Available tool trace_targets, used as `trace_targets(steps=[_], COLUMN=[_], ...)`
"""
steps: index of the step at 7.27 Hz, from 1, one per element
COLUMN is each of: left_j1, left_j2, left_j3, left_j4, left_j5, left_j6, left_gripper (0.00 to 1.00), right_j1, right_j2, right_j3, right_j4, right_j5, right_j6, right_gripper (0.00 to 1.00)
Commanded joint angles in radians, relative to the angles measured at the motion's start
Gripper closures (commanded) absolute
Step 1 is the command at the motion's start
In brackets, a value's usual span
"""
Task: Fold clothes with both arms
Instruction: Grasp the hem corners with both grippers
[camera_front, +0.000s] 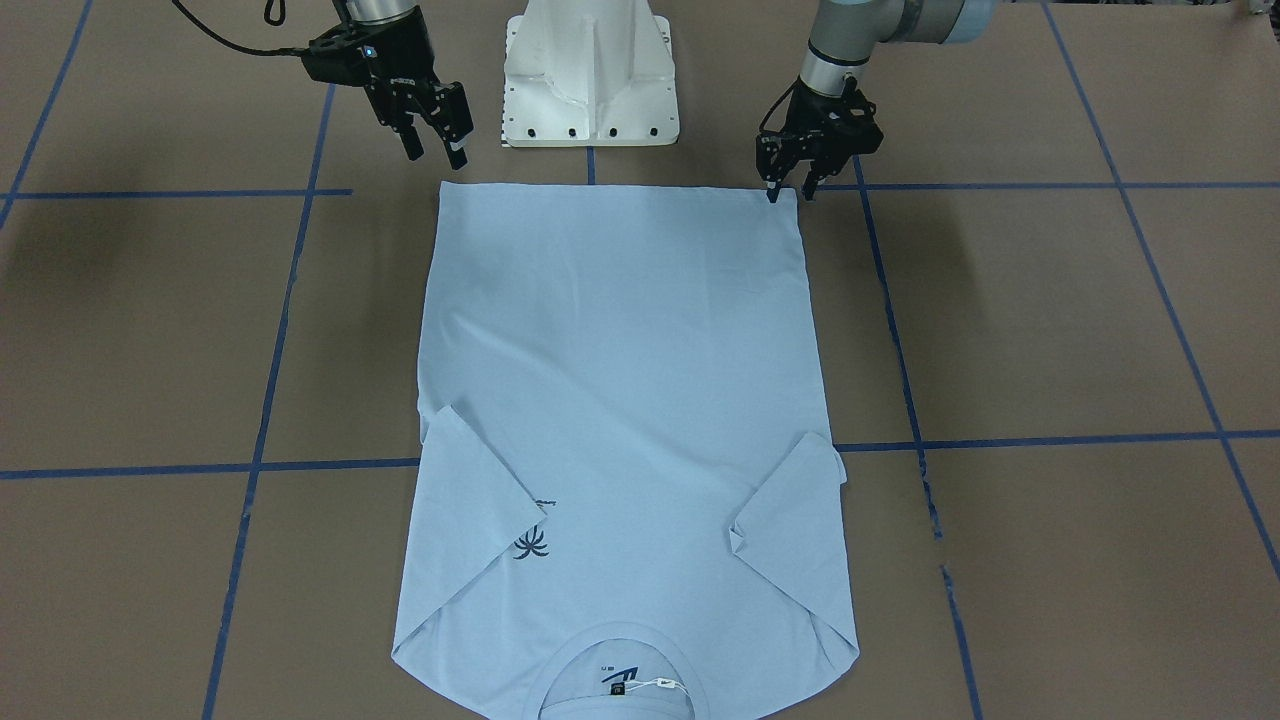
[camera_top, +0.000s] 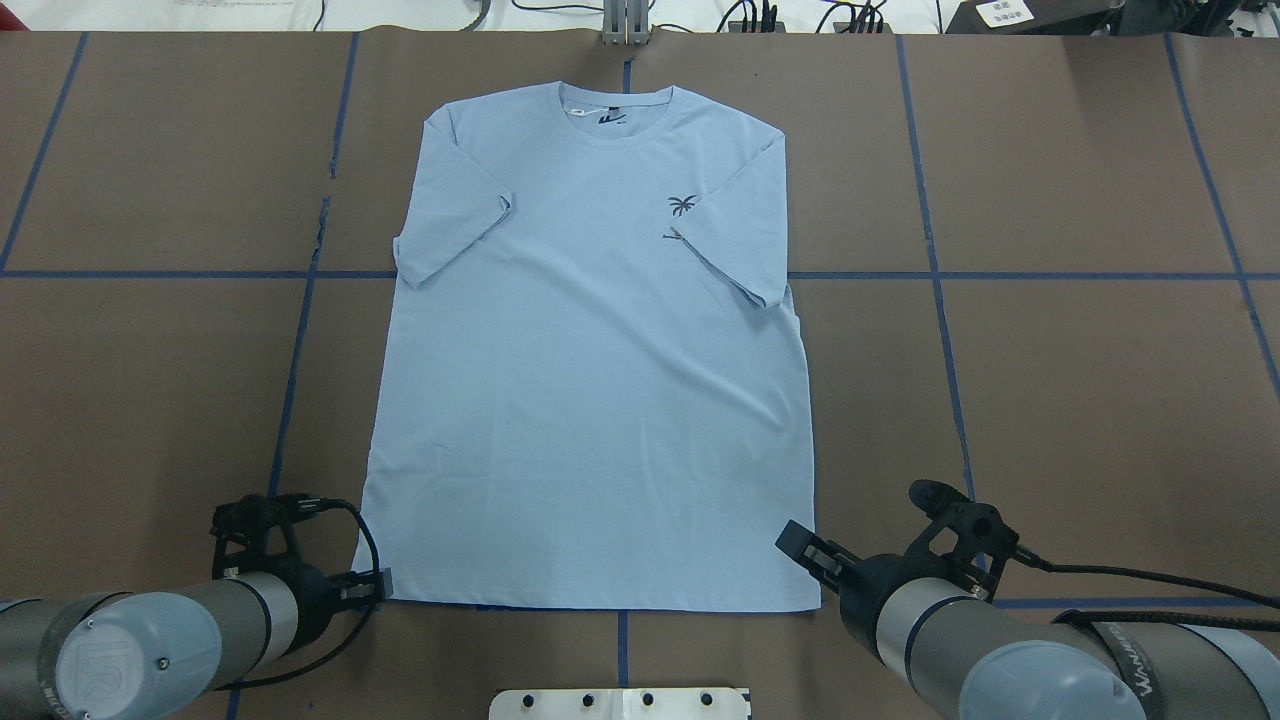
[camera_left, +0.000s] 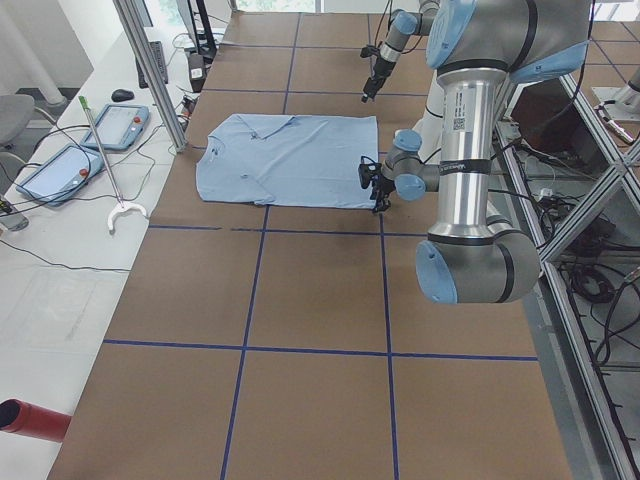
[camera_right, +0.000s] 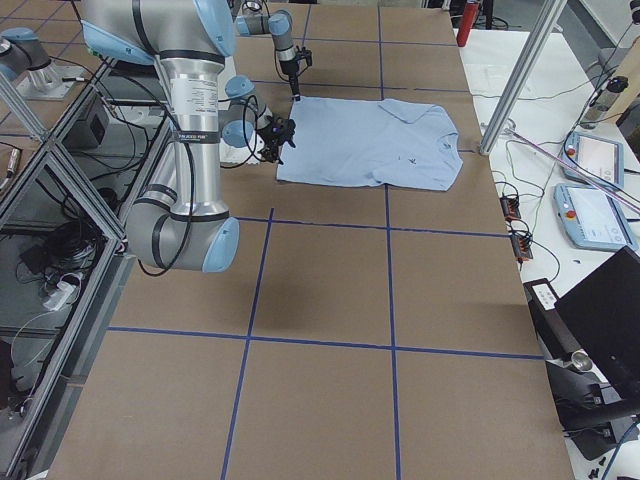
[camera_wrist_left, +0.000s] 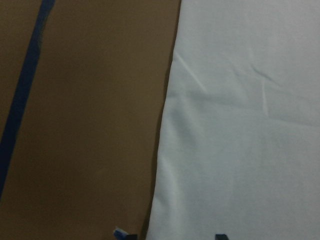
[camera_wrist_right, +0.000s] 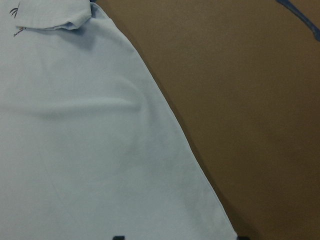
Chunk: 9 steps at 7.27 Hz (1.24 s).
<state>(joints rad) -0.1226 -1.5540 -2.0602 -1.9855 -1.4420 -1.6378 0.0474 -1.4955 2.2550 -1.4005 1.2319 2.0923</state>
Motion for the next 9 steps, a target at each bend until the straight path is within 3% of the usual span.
trace_targets(steps=[1, 3, 5, 8, 9], left_j1=[0.008, 0.02, 0.02, 0.02, 0.02], left_j2=[-0.005, -0.006, -0.009, -0.026, -0.041], left_j3=[0.0, -0.004, -0.02, -0.037, -0.037], left_j4=[-0.001, -0.001, 0.0, 0.001, 0.0], left_j5=[0.0, 0.0, 0.0, -0.001, -0.001], left_j6=[-0.013, -0.02, -0.02, -0.02, -0.022], left_gripper=[0.7, 1.0, 1.0, 1.0, 1.0], right_j1=[-0.004, -0.009, -0.049, -0.106, -0.107], right_j2=[0.0, 0.0, -0.002, 0.03, 0.031], right_j3=[0.0, 0.0, -0.018, -0.081, -0.109], right_j4=[0.0, 0.0, 0.0, -0.043, -0.067], right_j5=[-0.005, -0.005, -0.066, -0.094, -0.095], right_j6=[0.0, 0.0, 0.002, 0.148, 0.15], right_gripper=[0.2, 0.2, 0.22, 0.41, 0.41])
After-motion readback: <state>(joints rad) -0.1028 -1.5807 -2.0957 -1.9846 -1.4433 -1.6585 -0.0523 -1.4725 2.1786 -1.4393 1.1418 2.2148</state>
